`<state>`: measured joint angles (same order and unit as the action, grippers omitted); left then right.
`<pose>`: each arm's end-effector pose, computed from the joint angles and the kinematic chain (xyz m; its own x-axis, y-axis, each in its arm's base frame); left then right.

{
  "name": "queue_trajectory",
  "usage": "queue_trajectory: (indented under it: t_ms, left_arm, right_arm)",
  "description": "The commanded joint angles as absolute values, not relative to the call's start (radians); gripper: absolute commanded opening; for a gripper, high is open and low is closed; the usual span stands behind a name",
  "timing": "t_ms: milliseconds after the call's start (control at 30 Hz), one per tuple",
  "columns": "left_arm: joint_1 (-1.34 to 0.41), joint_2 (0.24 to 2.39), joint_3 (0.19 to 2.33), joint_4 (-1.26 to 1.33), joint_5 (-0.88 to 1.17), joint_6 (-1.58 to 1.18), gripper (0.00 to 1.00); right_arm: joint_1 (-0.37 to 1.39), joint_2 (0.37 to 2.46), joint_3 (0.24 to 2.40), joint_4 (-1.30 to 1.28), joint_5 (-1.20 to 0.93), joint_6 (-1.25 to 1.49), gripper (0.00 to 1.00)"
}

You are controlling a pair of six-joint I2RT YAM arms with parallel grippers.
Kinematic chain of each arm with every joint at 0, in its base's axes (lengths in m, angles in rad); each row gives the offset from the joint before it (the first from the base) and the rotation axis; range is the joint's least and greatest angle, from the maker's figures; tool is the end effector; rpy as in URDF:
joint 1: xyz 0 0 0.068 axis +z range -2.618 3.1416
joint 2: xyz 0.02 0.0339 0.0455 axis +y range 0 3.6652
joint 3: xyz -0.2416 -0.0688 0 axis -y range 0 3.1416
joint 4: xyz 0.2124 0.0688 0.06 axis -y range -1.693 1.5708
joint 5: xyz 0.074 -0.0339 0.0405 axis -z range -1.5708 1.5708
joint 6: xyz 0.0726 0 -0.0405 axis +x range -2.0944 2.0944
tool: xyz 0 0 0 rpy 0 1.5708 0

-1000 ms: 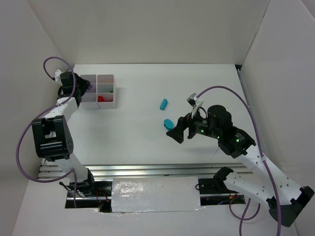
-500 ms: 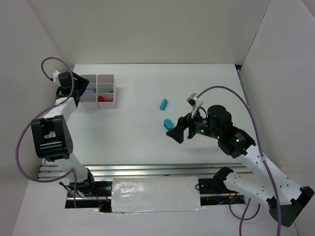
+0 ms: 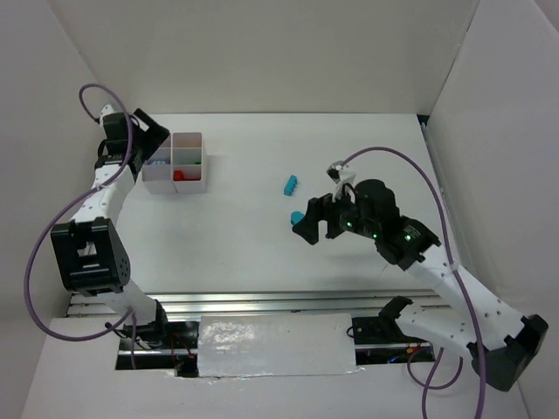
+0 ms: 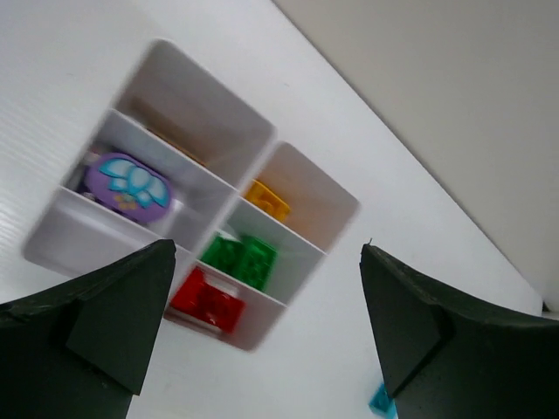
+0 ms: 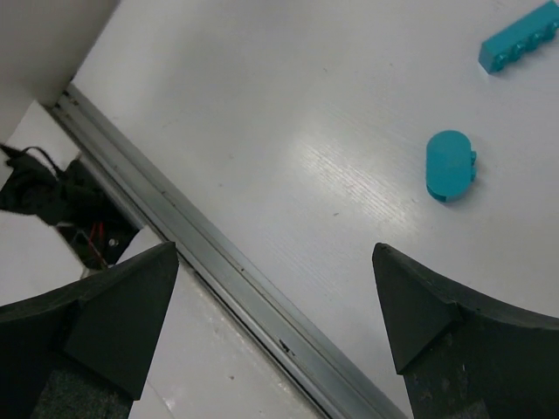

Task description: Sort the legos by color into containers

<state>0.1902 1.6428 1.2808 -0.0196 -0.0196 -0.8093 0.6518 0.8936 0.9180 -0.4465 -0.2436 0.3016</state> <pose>0.3859 0.0758 0.2808 -0.1026 -0.7567 -0.6457 -0.4074 0.6241 -0.6667 0.1573 0.1421 0.3078 -0.5378 -0.0478 -0.8417 -0.6324 0.6831 0.3653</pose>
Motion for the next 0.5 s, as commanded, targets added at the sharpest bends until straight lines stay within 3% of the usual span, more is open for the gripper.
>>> queue_trajectory:
  t_ms: [0,167,333,467]
  left_arm:
    - [0.111,1.522,1.426,-0.197,0.005,-0.683,1.0]
    - [0.02,1.468,1.511,-0.566,-0.083,-0.637,1.0]
    - [0.008,1.333,1.433,-0.676,-0.085,-0.611,1.0]
    - [0.008,1.26,1.343,-0.715,0.003,-0.575,1.0]
  right_arm:
    - [0.638,1.049,0.988,-0.497,-0.128,0.347,1.0]
    - [0.624,1.33,1.1,-0.567,-0.051,0.314,0.94]
    - [0.592,1.549,1.208,-0.577,-0.024,0.316,0.84]
    - [0.584,1.669,1.25,-0.569,-0.002,0.299,0.84]
